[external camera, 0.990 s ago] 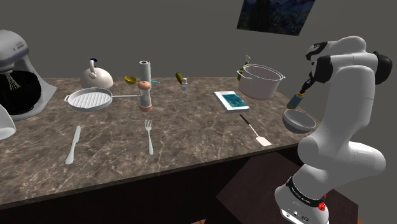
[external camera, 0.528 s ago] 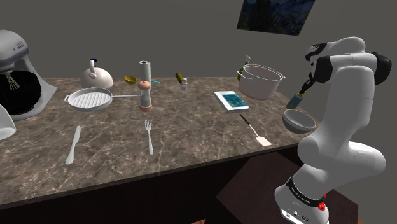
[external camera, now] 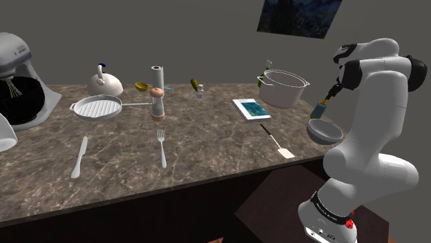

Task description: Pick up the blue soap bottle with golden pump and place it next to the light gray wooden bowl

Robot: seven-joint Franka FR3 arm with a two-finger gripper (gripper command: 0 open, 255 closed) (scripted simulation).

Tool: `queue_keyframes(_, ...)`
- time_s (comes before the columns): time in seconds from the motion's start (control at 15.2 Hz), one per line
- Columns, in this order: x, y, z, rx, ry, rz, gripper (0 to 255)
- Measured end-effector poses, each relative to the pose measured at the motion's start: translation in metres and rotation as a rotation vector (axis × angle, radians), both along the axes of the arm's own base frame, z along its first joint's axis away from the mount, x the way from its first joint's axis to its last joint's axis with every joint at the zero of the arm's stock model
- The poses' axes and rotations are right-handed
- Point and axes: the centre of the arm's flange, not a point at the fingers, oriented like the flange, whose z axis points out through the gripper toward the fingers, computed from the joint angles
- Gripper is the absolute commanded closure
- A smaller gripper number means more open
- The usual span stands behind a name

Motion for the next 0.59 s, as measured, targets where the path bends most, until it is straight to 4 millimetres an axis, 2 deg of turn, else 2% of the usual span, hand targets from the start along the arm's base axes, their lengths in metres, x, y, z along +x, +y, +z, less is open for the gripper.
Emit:
queue_keyframes(0.2,-0.005,-0.001,0.029,-0.001,-0.001,0.0,0)
queue_keyframes(0.59,-0.006,0.0,0.033,0.0,0.0,0.0,0)
